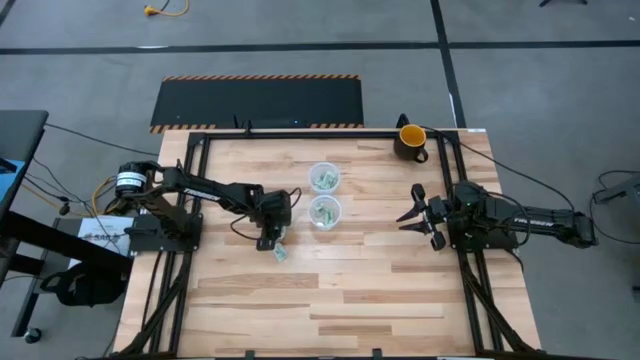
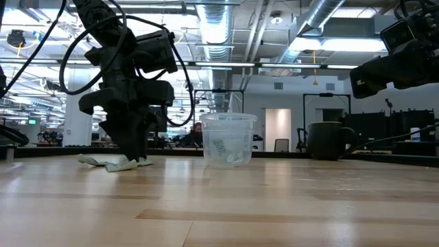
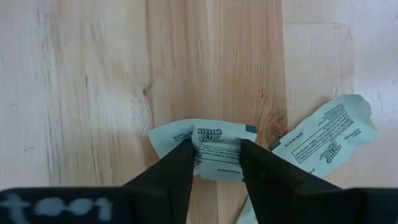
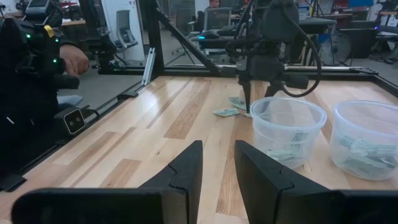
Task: Pick and place items into bin
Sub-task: Put the green stevia packet into the bottom transparent bin
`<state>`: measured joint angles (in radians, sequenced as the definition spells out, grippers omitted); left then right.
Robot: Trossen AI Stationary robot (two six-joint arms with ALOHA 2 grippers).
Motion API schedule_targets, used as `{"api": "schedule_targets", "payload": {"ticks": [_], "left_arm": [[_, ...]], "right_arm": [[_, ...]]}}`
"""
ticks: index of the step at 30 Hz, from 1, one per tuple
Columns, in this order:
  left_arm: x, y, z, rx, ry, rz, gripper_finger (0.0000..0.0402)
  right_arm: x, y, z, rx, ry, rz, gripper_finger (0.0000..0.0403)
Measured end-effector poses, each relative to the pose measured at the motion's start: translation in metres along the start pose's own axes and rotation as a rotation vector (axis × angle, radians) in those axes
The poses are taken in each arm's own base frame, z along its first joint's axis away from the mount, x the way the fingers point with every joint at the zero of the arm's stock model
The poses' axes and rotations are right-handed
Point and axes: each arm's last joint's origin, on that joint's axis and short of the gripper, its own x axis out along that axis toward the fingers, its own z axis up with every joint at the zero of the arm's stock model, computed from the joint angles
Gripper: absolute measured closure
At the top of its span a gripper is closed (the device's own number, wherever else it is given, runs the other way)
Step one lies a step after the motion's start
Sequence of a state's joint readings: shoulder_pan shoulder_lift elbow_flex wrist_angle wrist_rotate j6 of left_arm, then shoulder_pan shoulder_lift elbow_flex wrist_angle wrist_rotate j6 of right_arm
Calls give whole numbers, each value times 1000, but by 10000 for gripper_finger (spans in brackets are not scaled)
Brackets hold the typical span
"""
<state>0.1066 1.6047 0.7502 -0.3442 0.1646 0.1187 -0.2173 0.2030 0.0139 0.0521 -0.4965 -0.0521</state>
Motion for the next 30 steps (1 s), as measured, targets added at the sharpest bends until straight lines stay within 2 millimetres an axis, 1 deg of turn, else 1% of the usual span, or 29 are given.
{"api": "schedule_targets", "payload": {"ticks": [6, 12, 18, 21, 25, 30], "left_arm": [[0, 0, 1, 13, -9, -2, 314], [0, 0, 3, 30, -28, 3, 339], [-5, 1, 11, 45, -42, 11, 364], [-13, 0, 14, 53, -58, 28, 378], [-31, -2, 18, 45, -90, 80, 391], [-53, -9, 24, 53, -141, 177, 391]], "right_arm": [[0, 0, 0, 0, 0, 0, 316], [0, 0, 0, 0, 0, 0, 316], [0, 0, 0, 0, 0, 0, 316], [0, 0, 0, 0, 0, 0, 316], [0, 0, 0, 0, 0, 0, 316], [0, 0, 0, 0, 0, 0, 316]]}}
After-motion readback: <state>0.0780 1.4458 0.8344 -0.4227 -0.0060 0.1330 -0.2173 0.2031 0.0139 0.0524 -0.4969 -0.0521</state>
